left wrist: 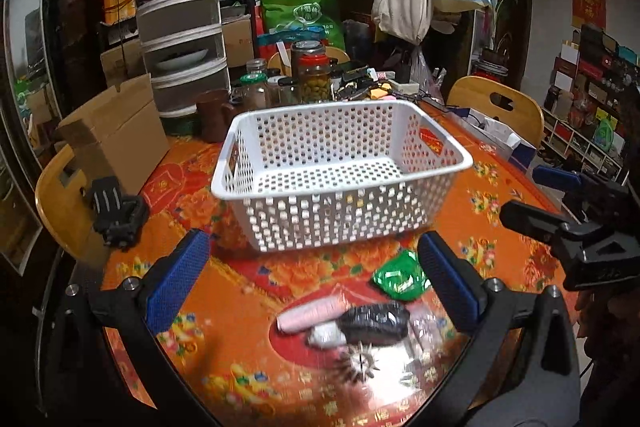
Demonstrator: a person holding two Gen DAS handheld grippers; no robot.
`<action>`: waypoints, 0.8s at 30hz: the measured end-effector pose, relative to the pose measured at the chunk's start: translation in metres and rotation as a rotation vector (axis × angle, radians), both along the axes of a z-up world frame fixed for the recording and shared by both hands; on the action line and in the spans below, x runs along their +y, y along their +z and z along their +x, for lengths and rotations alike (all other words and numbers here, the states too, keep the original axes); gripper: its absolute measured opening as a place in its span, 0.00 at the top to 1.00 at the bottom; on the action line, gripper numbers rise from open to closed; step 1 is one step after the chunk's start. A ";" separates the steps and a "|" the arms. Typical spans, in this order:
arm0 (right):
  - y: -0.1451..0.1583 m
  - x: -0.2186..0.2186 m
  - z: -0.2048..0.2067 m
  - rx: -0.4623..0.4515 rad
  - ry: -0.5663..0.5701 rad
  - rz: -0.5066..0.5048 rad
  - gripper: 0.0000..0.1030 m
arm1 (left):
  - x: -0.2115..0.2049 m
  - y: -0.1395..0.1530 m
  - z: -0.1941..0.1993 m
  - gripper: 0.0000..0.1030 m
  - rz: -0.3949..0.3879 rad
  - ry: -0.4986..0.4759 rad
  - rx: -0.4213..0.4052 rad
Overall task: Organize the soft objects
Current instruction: 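Withdraw both tools from the basket back toward the remaining items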
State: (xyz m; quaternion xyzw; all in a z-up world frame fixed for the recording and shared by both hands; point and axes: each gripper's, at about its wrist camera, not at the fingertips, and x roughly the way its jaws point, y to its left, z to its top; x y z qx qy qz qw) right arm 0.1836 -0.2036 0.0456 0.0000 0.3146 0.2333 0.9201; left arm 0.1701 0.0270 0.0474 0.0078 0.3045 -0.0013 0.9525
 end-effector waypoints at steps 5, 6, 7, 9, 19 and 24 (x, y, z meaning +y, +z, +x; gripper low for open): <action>-0.019 -0.002 -0.025 0.012 -0.014 -0.011 0.00 | 0.010 -0.016 -0.022 0.00 -0.036 0.028 0.007; -0.021 -0.002 -0.028 0.014 -0.015 -0.009 0.00 | 0.012 -0.018 -0.027 0.00 -0.053 0.028 0.007; -0.025 -0.003 -0.033 0.017 -0.019 -0.006 0.00 | 0.016 -0.021 -0.032 0.00 -0.083 0.020 0.008; -0.031 -0.003 -0.042 0.023 -0.025 0.004 0.00 | 0.019 -0.028 -0.038 0.00 -0.118 0.005 0.011; -0.087 0.011 -0.065 0.116 0.053 0.043 0.00 | 0.010 -0.084 -0.053 0.00 -0.087 0.006 0.059; -0.103 0.013 -0.066 0.134 0.034 0.040 0.07 | 0.011 -0.112 -0.051 0.00 -0.106 -0.008 0.089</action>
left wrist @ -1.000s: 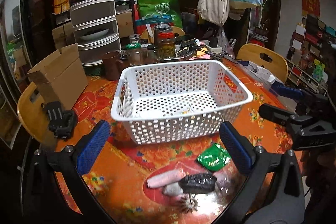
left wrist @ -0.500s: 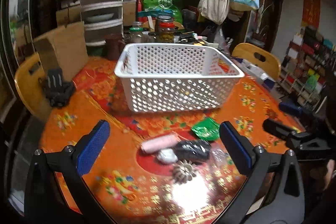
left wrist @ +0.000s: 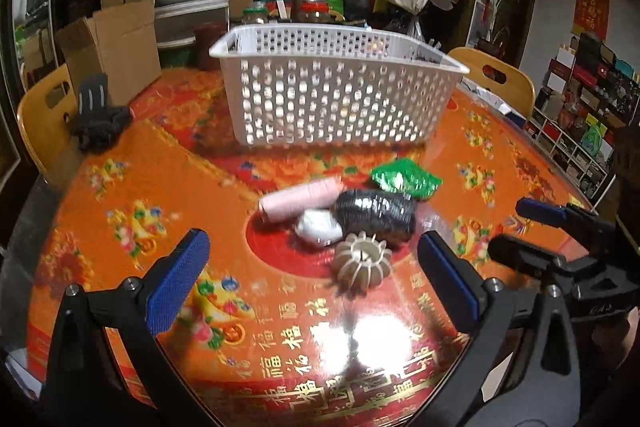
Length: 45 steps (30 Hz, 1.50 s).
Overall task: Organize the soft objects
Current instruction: 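Withdraw both tools from the basket back toward the remaining items, then grasp the white ribbed piece with the left tool while the right tool grasps the clear cup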
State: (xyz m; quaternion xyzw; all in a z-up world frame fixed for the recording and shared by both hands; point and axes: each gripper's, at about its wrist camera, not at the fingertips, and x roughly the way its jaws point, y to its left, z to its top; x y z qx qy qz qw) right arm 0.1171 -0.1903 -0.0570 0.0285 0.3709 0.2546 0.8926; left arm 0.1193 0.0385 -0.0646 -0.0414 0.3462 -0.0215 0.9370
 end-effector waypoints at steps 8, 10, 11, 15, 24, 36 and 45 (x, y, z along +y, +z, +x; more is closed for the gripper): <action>-0.017 0.021 0.004 0.040 0.043 -0.029 0.25 | -0.006 -0.029 0.005 0.03 0.011 -0.047 0.014; -0.020 0.025 0.006 0.049 0.050 -0.032 0.29 | -0.008 -0.035 0.007 0.06 0.023 -0.055 0.022; -0.022 0.028 0.007 0.055 0.053 -0.036 0.30 | -0.010 -0.037 0.007 0.08 0.026 -0.056 0.025; -0.025 0.033 0.011 0.066 0.052 -0.045 0.34 | -0.010 -0.043 0.011 0.14 0.025 -0.060 0.045; -0.028 0.043 0.021 0.083 0.062 -0.061 0.46 | -0.014 -0.053 0.018 0.23 0.026 -0.077 0.074; -0.031 0.040 0.027 0.084 0.041 -0.098 0.70 | -0.028 -0.057 0.025 0.27 0.043 -0.099 0.091; -0.032 0.027 0.022 0.069 0.025 -0.093 0.72 | -0.036 -0.059 0.028 0.35 0.054 -0.112 0.090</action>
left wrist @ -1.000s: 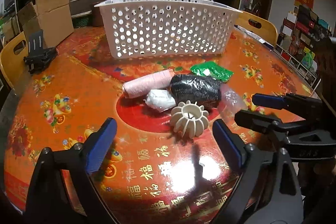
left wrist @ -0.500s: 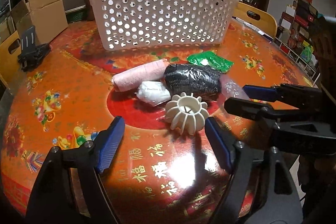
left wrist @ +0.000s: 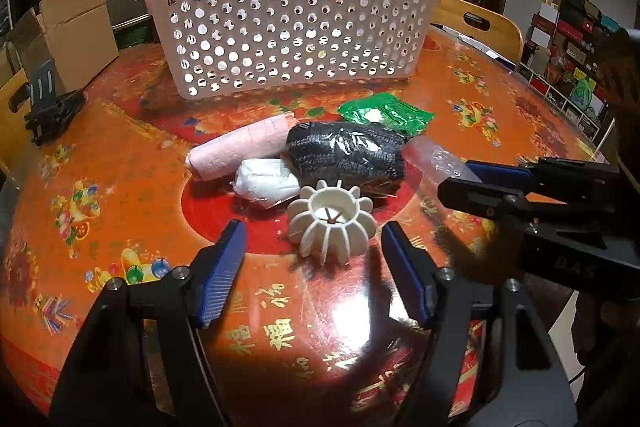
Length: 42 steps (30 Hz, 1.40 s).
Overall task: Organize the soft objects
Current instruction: 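Grasp the white ribbed piece with the left tool while the right tool grasps the clear cup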
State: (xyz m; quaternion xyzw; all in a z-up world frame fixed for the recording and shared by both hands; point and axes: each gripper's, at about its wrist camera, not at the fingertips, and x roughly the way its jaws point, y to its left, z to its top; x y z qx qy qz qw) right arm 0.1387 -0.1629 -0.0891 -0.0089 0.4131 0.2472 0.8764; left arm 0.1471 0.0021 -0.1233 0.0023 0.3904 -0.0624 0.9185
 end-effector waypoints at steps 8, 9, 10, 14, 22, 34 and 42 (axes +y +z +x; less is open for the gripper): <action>0.003 -0.008 -0.008 -0.018 -0.011 0.020 0.72 | -0.002 0.000 -0.002 0.46 0.014 0.003 -0.007; 0.004 -0.009 -0.009 -0.021 -0.013 0.023 0.72 | -0.003 -0.001 -0.002 0.48 0.015 0.000 -0.009; 0.005 -0.011 -0.011 -0.024 -0.015 0.025 0.72 | -0.004 -0.001 -0.003 0.53 0.014 -0.005 -0.012; 0.008 -0.016 -0.016 -0.032 -0.021 0.030 0.72 | -0.006 -0.002 -0.008 0.61 0.017 -0.003 -0.032; 0.019 -0.023 -0.031 -0.058 -0.027 0.048 0.72 | 0.014 0.012 -0.036 0.61 -0.011 0.028 -0.103; 0.051 -0.021 -0.058 -0.142 -0.017 0.056 0.72 | 0.047 0.054 -0.067 0.61 0.009 0.099 -0.199; 0.066 -0.028 -0.054 -0.175 -0.036 0.043 0.72 | 0.062 0.084 -0.062 0.61 0.013 0.121 -0.234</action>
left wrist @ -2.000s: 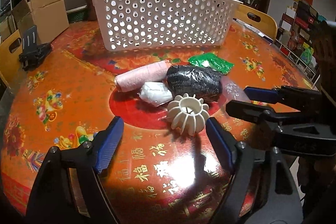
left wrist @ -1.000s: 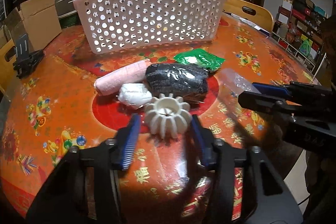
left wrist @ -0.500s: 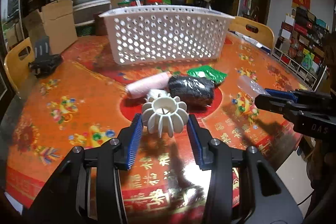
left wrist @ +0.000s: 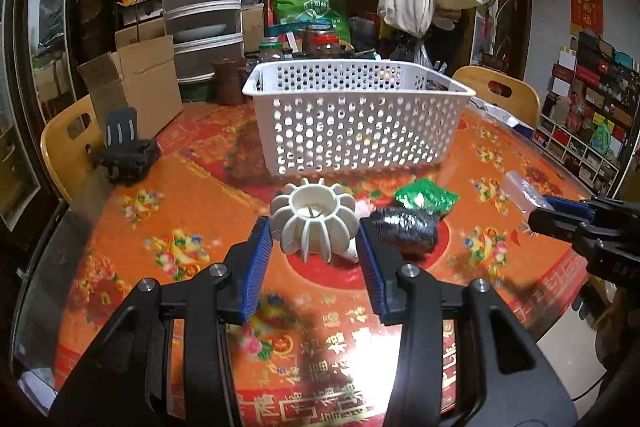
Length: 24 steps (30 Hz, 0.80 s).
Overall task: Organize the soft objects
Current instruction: 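Grasp the white ribbed piece with the left tool while the right tool grasps the clear cup, then carry the ribbed piece and clear cup into the basket and open both tools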
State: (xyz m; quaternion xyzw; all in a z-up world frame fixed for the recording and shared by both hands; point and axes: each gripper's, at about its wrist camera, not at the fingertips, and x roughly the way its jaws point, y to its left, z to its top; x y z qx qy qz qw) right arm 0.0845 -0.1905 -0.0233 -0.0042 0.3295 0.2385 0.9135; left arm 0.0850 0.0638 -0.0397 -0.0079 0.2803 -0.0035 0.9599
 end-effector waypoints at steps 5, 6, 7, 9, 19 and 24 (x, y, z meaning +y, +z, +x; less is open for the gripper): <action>0.012 -0.005 0.010 -0.028 -0.014 -0.007 0.72 | -0.005 0.014 0.009 0.61 0.009 -0.014 -0.005; 0.015 -0.005 0.013 -0.035 -0.015 -0.007 0.72 | -0.006 0.016 0.011 0.61 0.009 -0.020 -0.005; 0.018 -0.006 0.016 -0.043 -0.016 -0.011 0.72 | -0.006 0.018 0.013 0.61 0.006 -0.027 -0.006; 0.024 -0.006 0.020 -0.052 -0.013 -0.013 0.72 | -0.008 0.023 0.020 0.61 0.004 -0.033 -0.005; 0.047 0.000 0.041 -0.094 0.009 -0.029 0.72 | -0.012 0.059 0.051 0.61 0.014 -0.061 -0.044; 0.059 0.001 0.060 -0.096 0.021 -0.019 0.72 | -0.015 0.075 0.072 0.61 0.016 -0.077 -0.046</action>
